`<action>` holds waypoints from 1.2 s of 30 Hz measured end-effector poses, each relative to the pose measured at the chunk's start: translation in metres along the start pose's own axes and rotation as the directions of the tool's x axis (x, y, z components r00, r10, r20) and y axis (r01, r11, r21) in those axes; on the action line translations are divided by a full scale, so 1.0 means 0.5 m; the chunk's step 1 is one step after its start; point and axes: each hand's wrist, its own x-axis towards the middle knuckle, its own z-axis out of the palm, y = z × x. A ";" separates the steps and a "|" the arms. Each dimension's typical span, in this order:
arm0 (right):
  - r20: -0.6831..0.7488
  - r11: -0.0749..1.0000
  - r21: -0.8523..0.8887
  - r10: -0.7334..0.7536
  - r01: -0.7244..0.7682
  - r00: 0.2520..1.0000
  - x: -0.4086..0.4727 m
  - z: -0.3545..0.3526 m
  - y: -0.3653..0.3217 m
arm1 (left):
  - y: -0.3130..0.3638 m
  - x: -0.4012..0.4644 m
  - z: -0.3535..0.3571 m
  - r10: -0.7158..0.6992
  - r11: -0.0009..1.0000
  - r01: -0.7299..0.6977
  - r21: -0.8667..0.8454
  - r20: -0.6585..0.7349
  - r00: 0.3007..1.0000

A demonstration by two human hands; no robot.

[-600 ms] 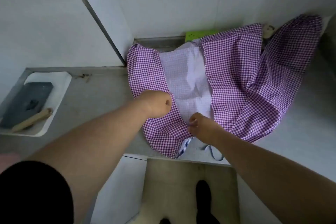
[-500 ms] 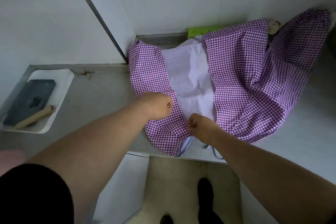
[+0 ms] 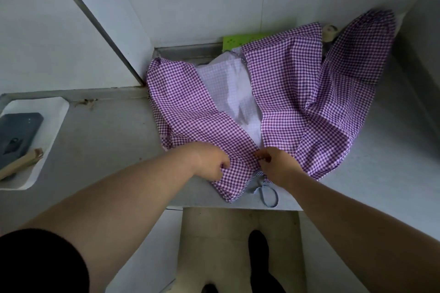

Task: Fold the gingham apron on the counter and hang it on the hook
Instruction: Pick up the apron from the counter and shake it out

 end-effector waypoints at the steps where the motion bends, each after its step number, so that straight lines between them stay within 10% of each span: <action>1: 0.022 1.000 0.001 -0.007 0.007 1.000 -0.004 -0.005 0.015 | 0.017 0.006 0.005 0.006 1.000 -0.006 -0.004 0.038 0.999; 5: -0.219 0.991 -0.124 0.021 -0.049 0.976 -0.033 -0.034 0.071 | 0.066 0.023 0.028 0.036 0.997 -0.045 0.060 0.143 0.989; 8: -0.512 0.952 -0.007 0.260 -0.306 0.819 -0.067 -0.066 0.125 | 0.090 0.037 0.040 0.046 0.989 -0.067 0.129 0.163 0.986; 13: -0.283 0.725 0.500 0.653 -0.473 0.702 -0.087 -0.089 0.158 | 0.116 0.049 0.044 0.063 0.986 -0.083 0.145 0.138 0.988; 19: -0.229 0.900 0.317 0.379 -0.300 0.897 -0.069 -0.072 0.121 | 0.141 0.056 0.017 0.128 0.991 -0.127 -0.036 0.031 0.991; 23: -0.305 0.997 0.075 0.009 0.015 0.952 -0.078 -0.085 0.081 | 0.157 0.078 -0.020 0.215 0.976 -0.191 0.104 -0.313 0.925; 28: -0.235 0.913 -0.158 -0.405 0.377 0.883 -0.092 -0.107 0.044 | 0.195 0.096 -0.121 0.400 0.884 -0.207 0.420 -0.446 0.801; 36: -0.290 0.791 0.556 -0.105 0.257 0.951 -0.116 -0.072 0.082 | 0.233 0.098 -0.207 0.384 0.852 -0.176 0.492 -0.360 0.850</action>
